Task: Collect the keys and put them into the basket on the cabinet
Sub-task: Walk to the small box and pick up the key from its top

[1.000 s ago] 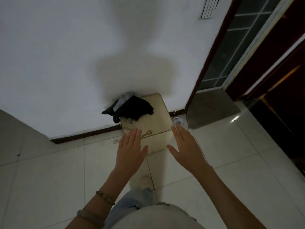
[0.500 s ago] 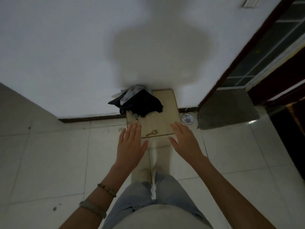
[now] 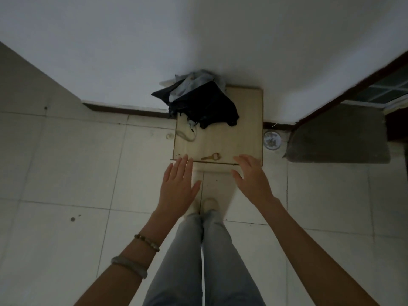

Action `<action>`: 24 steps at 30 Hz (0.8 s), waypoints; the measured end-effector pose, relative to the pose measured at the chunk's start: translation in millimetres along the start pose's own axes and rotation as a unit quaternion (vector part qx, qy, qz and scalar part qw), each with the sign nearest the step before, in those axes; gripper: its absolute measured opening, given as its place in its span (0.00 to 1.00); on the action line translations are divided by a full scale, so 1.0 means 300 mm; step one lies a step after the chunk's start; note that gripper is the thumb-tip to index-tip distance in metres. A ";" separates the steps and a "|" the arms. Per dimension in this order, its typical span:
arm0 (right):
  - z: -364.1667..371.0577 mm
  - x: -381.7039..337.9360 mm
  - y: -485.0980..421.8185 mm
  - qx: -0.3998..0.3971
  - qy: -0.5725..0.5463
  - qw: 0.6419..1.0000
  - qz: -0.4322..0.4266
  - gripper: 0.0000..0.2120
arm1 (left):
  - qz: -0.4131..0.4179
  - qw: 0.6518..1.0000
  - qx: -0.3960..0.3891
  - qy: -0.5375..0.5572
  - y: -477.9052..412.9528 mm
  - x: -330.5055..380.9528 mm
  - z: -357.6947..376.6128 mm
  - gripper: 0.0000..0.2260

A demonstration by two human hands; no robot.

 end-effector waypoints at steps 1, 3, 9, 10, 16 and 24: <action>0.034 0.031 -0.032 -0.001 0.001 1.000 -0.002 0.17 | 0.002 1.000 -0.006 -0.005 -0.035 -0.017 0.048 0.27; 0.112 0.096 -0.101 -0.002 0.000 1.000 -0.007 0.16 | 0.010 1.000 -0.019 -0.015 -0.109 -0.054 0.150 0.27; 0.355 0.290 -0.271 0.008 -0.016 1.000 -0.002 0.15 | 0.029 0.999 -0.028 -0.026 -0.299 -0.160 0.448 0.26; 0.389 0.319 -0.292 0.012 -0.021 1.000 0.001 0.15 | 0.032 0.999 -0.026 -0.024 -0.322 -0.172 0.492 0.26; 0.518 0.431 -0.398 0.017 -0.010 1.000 -0.005 0.16 | 0.049 0.998 -0.024 -0.025 -0.430 -0.213 0.696 0.28; 0.563 0.425 -0.462 0.027 0.043 0.998 -0.037 0.14 | 0.054 0.996 0.028 -0.066 -0.456 -0.227 0.753 0.28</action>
Point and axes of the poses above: each hand's wrist, its own y-axis away from the middle knuckle, its own z-axis out of the palm, x = y × z, the point moved 10 cm from there along -y, towards the middle knuckle, and after that the axes turned 12 degrees about -x, right-handed, at the moved point
